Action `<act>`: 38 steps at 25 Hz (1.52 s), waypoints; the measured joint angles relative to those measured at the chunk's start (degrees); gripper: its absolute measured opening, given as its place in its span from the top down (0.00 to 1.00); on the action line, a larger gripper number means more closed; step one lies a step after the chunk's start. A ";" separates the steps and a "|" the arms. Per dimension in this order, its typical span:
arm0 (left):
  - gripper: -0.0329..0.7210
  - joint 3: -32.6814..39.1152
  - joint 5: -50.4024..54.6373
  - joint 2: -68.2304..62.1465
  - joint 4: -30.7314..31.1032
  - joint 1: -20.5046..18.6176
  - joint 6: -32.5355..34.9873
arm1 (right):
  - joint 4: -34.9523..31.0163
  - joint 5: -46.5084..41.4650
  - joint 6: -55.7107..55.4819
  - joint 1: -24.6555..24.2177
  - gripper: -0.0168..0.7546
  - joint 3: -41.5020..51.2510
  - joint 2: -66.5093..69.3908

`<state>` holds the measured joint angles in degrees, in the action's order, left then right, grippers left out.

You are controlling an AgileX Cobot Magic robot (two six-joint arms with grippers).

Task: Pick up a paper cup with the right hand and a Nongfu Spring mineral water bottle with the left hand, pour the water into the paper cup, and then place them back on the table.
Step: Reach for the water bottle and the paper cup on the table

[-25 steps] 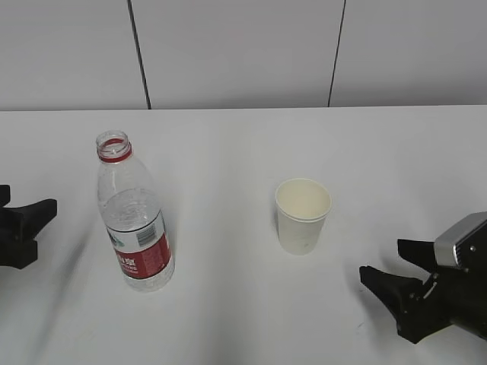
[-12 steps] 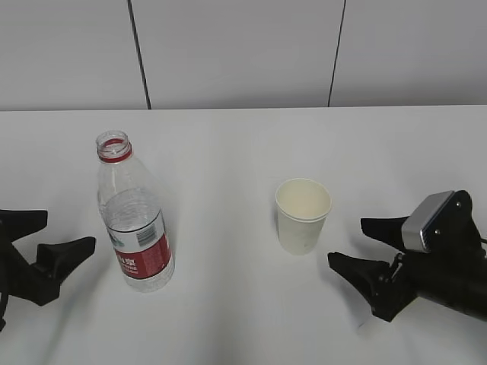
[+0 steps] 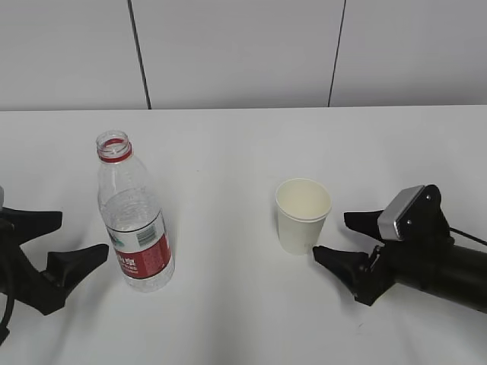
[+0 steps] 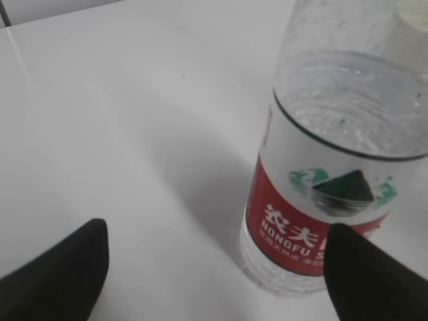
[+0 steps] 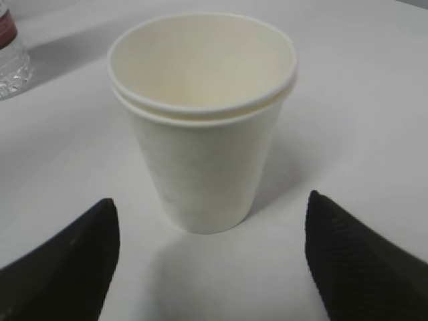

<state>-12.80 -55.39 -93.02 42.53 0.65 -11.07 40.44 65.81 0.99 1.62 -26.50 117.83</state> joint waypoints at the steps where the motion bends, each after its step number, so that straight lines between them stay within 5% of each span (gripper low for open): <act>1: 0.18 0.00 -0.06 0.00 0.17 0.00 -0.03 | 0.04 0.00 -0.14 0.00 0.14 -0.63 0.78; 21: 0.18 0.00 -0.48 0.00 0.58 0.00 -0.56 | 10.68 0.00 -7.81 0.12 0.14 -13.01 7.37; 31: 0.18 0.00 -1.50 0.00 0.58 0.00 -0.62 | 9.26 0.00 -8.04 3.39 0.16 -15.47 9.03; 38: 0.18 0.00 -1.68 0.00 0.64 0.00 -0.99 | 8.47 0.00 -8.17 3.54 0.26 -15.56 9.06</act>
<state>-12.80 -57.07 -93.02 43.18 0.65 -12.06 48.92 65.81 -7.17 5.16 -42.06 126.89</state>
